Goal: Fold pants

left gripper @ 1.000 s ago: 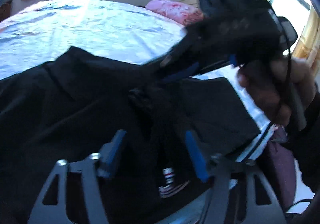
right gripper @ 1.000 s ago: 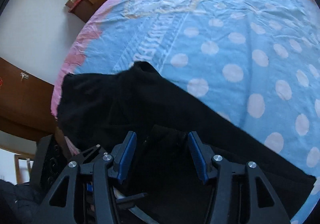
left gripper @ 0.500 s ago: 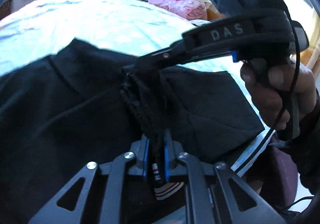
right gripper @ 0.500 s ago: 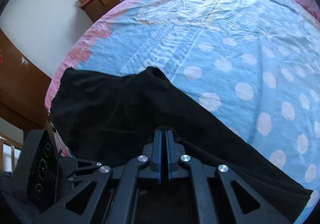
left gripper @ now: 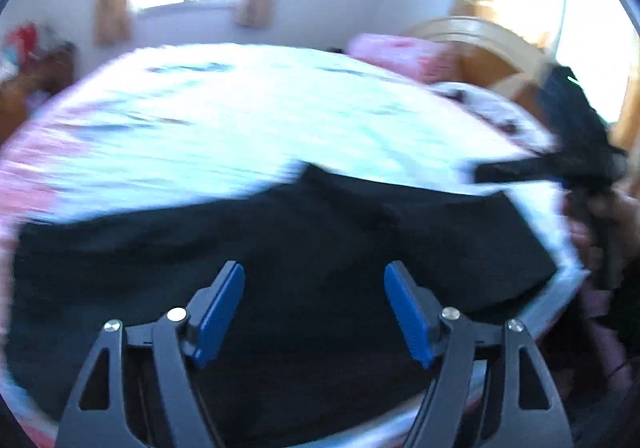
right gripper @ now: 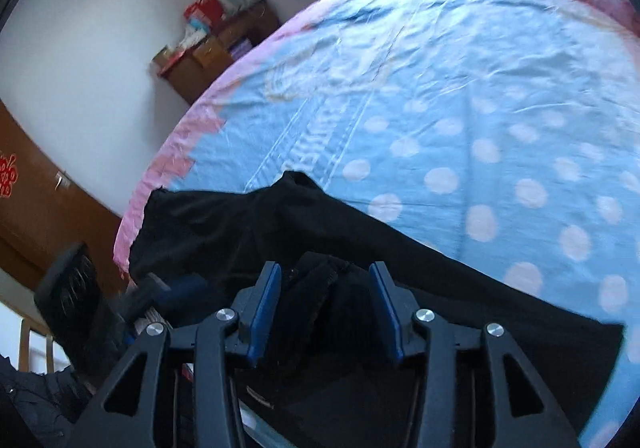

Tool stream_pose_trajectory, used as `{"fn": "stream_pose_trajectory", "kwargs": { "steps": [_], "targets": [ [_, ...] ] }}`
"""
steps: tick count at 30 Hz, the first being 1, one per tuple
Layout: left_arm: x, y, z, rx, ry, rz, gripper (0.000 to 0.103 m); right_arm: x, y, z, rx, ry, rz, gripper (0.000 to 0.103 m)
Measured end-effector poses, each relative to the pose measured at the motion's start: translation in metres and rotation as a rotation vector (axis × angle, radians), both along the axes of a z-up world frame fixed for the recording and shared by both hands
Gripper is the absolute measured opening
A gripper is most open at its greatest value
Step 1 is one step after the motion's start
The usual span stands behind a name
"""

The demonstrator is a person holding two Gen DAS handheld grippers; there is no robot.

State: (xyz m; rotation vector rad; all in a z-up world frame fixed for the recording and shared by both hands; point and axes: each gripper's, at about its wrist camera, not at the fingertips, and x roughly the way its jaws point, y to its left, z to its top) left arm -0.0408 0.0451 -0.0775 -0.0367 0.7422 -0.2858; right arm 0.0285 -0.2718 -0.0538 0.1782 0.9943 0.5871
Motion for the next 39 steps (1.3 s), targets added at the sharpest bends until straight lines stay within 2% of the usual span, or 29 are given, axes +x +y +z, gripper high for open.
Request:
{"fn": "stream_pose_trajectory", "kwargs": {
  "steps": [4,7,8,10,11,13,14,16,19,21,23,25,26,27,29,31,34,36,39],
  "targets": [
    [0.001,0.093,0.007,0.168,-0.009,0.208,0.076,-0.025,0.014,-0.001,0.041,-0.02,0.032,0.048],
    [0.006,0.146,0.005,0.196,0.011,0.291,0.076,-0.042,0.039,-0.006,0.032,-0.047,0.084,0.048],
    [0.009,0.157,-0.002,0.182,0.042,0.296,0.077,-0.046,0.045,-0.008,0.036,-0.053,0.096,0.048],
    [0.015,0.18,-0.022,0.106,0.116,0.302,0.077,-0.053,0.061,-0.014,0.055,-0.054,0.132,0.048],
    [0.013,0.186,-0.027,0.068,0.13,0.31,0.077,-0.055,0.068,-0.017,0.064,-0.047,0.148,0.048],
    [0.012,0.197,-0.037,-0.042,0.181,0.266,0.077,-0.058,0.08,-0.022,0.07,-0.037,0.166,0.048],
    [0.014,0.201,-0.038,-0.056,0.19,0.281,0.077,-0.058,0.085,-0.024,0.061,-0.033,0.171,0.048],
    [0.019,0.203,-0.05,-0.117,0.211,0.247,0.077,-0.057,0.093,-0.029,0.043,-0.027,0.172,0.048],
    [0.03,0.196,-0.066,-0.115,0.232,0.222,0.08,-0.053,0.093,-0.036,0.029,-0.017,0.154,0.048],
    [0.032,0.185,-0.069,-0.049,0.232,0.191,0.09,-0.047,0.089,-0.043,0.032,0.004,0.119,0.048],
    [0.033,0.177,-0.068,-0.01,0.223,0.186,0.09,-0.043,0.085,-0.047,0.044,0.024,0.098,0.048],
    [0.032,0.176,-0.063,-0.007,0.223,0.166,0.07,-0.042,0.083,-0.052,0.05,0.035,0.081,0.048],
    [0.031,0.174,-0.059,-0.021,0.225,0.151,0.052,-0.042,0.082,-0.053,0.05,0.034,0.074,0.048],
    [0.029,0.172,-0.054,-0.028,0.223,0.155,0.039,-0.043,0.08,-0.053,0.057,0.03,0.068,0.048],
    [0.023,0.166,-0.046,0.011,0.197,0.145,0.029,-0.045,0.076,-0.05,0.071,0.019,0.057,0.048],
    [0.017,0.169,-0.04,-0.015,0.187,0.153,0.026,-0.048,0.071,-0.047,0.087,0.004,0.044,0.048],
    [0.006,0.173,-0.019,-0.125,0.149,0.169,0.019,-0.051,0.06,-0.043,0.106,-0.011,0.015,0.048],
    [-0.002,0.168,-0.002,-0.171,0.116,0.145,0.016,-0.053,0.05,-0.04,0.11,-0.021,-0.013,0.048],
    [-0.01,0.152,0.027,-0.289,0.079,0.083,0.016,-0.056,0.03,-0.036,0.133,-0.03,-0.065,0.048]
  ]
}}
